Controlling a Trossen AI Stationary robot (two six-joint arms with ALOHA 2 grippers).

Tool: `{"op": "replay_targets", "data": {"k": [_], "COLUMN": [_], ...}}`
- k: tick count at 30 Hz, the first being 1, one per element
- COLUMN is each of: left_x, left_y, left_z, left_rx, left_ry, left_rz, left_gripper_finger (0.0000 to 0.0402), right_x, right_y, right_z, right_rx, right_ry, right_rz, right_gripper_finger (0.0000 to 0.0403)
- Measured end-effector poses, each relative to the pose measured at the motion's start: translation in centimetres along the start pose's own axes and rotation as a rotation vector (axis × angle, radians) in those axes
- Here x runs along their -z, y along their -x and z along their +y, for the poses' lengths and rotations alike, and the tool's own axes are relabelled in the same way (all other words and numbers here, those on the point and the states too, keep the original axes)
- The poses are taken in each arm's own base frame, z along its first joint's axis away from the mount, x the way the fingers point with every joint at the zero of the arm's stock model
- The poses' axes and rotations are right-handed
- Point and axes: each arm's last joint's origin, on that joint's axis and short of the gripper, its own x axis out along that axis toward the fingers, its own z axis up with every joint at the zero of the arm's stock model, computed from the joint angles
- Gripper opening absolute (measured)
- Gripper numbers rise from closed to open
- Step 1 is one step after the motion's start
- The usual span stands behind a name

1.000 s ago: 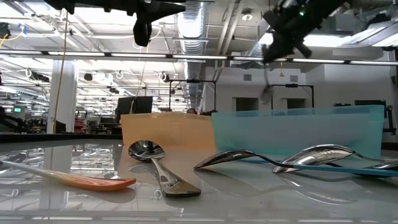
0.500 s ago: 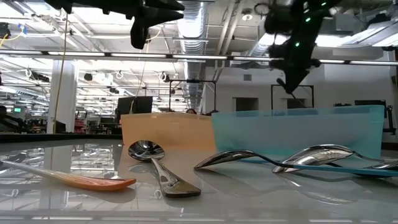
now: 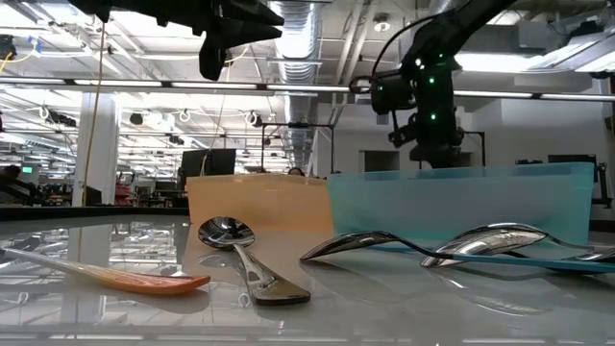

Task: Sort silverware by color (type)
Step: Put the black spoon into the pink bin

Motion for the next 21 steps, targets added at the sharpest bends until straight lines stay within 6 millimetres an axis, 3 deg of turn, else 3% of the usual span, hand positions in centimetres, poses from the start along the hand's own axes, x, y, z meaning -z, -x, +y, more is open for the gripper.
{"op": "replay_targets", "data": {"k": [10, 21], "left_x": [0.2, 0.3], "left_y": [0.0, 0.0], "left_z": [0.1, 0.2], "left_rx": [-0.008, -0.011], "left_ry": [-0.005, -0.008], "left_rz": [0.016, 0.037], "left_gripper_finger": [0.0055, 0.0055], "right_x": [-0.7, -1.1], "right_y": [-1.3, -1.6], "right_z": [-0.6, -1.0], "right_rx": [-0.058, -0.155], "right_ry": [-0.044, -0.084], "right_rz": [-0.018, -0.032], "right_gripper_finger": [0.0001, 0.0036]}}
